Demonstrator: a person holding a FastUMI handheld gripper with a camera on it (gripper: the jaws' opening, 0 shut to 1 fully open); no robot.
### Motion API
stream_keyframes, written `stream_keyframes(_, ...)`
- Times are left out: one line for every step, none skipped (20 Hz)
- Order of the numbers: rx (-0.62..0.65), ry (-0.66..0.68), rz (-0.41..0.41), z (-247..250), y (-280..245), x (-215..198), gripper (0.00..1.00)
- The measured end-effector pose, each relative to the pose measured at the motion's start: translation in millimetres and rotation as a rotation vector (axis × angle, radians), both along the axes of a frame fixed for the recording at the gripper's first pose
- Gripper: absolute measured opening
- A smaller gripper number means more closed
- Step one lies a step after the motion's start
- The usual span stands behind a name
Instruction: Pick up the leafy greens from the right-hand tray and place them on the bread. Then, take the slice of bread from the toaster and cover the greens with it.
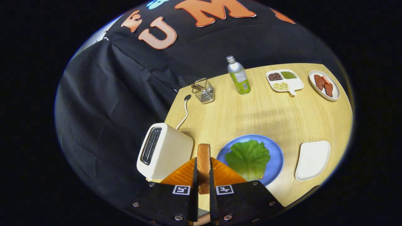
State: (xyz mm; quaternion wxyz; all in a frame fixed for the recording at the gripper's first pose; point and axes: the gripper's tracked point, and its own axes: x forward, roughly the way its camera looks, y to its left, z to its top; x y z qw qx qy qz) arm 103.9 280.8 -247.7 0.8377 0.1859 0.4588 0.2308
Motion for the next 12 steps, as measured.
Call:
stream_keyframes(0.006,0.006,-0.01,-6.2,-4.2,1.9,0.15)
stream_keyframes(0.017,0.012,-0.019,-12.9,-7.2,3.5,0.15)
stream_keyframes(0.024,0.018,-0.029,-21.4,-9.9,6.5,0.15)
stream_keyframes(0.028,0.03,-0.04,-30.1,-13.5,8.0,0.15)
stream_keyframes(0.036,0.047,-0.049,-38.9,-16.6,8.7,0.15)
stream_keyframes(0.047,0.059,-0.057,-44.5,-17.5,8.3,0.15)
stream_keyframes(0.061,0.068,-0.061,-49.4,-18.8,9.5,0.15)
stream_keyframes(0.076,0.077,-0.067,-54.4,-20.6,11.0,0.15)
stream_keyframes(0.088,0.081,-0.068,-58.5,-22.7,13.0,0.16)
stream_keyframes(0.098,0.079,-0.073,-61.9,-26.6,15.1,0.15)
stream_keyframes(0.106,0.076,-0.08,-66.5,-30.0,17.9,0.15)
stream_keyframes(0.118,0.078,-0.085,-69.1,-32.5,19.3,0.15)
